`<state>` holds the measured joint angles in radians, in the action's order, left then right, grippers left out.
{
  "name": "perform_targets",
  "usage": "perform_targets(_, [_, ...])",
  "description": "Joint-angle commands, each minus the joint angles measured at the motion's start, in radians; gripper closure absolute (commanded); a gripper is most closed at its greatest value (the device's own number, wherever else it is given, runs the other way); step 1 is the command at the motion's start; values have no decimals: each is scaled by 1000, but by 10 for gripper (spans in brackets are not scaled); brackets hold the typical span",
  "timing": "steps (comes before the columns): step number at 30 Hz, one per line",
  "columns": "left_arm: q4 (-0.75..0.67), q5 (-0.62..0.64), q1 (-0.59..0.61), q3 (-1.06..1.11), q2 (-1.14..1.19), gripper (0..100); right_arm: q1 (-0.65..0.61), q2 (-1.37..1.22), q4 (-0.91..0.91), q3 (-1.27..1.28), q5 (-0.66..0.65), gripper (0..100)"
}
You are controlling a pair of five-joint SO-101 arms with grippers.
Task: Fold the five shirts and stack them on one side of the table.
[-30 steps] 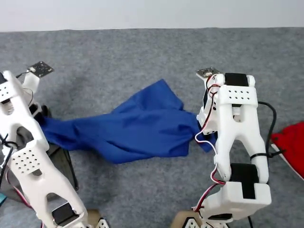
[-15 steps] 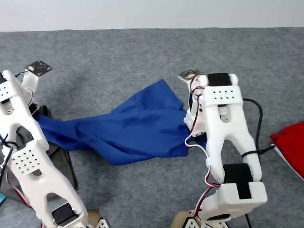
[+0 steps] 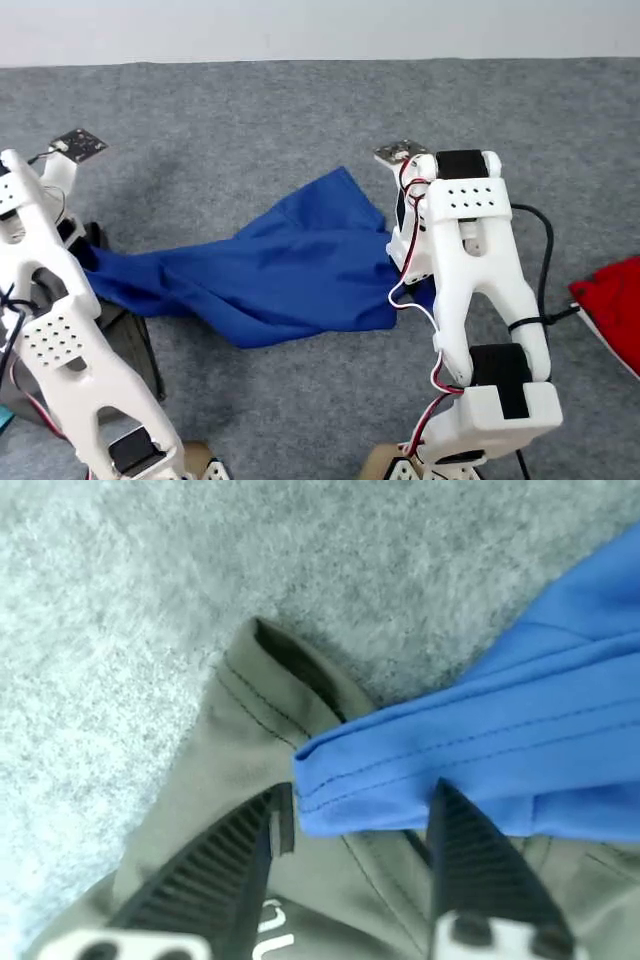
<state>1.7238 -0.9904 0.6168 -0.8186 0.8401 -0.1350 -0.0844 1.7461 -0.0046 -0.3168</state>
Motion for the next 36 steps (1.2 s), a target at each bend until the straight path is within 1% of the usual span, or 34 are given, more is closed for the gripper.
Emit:
perform_targets(1, [31,-17,5,8,-9,772,-10,5,22,-49,5,909])
perform_targets(5, [31,-34,2,68,-9,772,-10,5,21,-49,5,909])
perform_targets(9, [29,-37,2,79,-9,779,-10,5,21,-49,5,909])
perform_targets(14, [17,-38,2,82,3,858,-10,5,21,-49,5,909])
perform_targets(21, [14,-38,0,73,84,878,-10,5,22,-49,5,909])
perform_targets(23, [14,-38,0,73,87,915,-10,5,22,-49,5,909])
perform_targets(26, [15,-38,-9,48,89,997,-10,5,22,-49,6,909])
perform_targets(28, [20,-32,-11,16,87,994,-12,5,22,-49,8,909])
perform_targets(30, [20,-8,-12,-28,87,994,-15,5,22,-49,8,909])
perform_targets(36, [21,135,-12,-199,87,995,-15,13,24,-49,8,909])
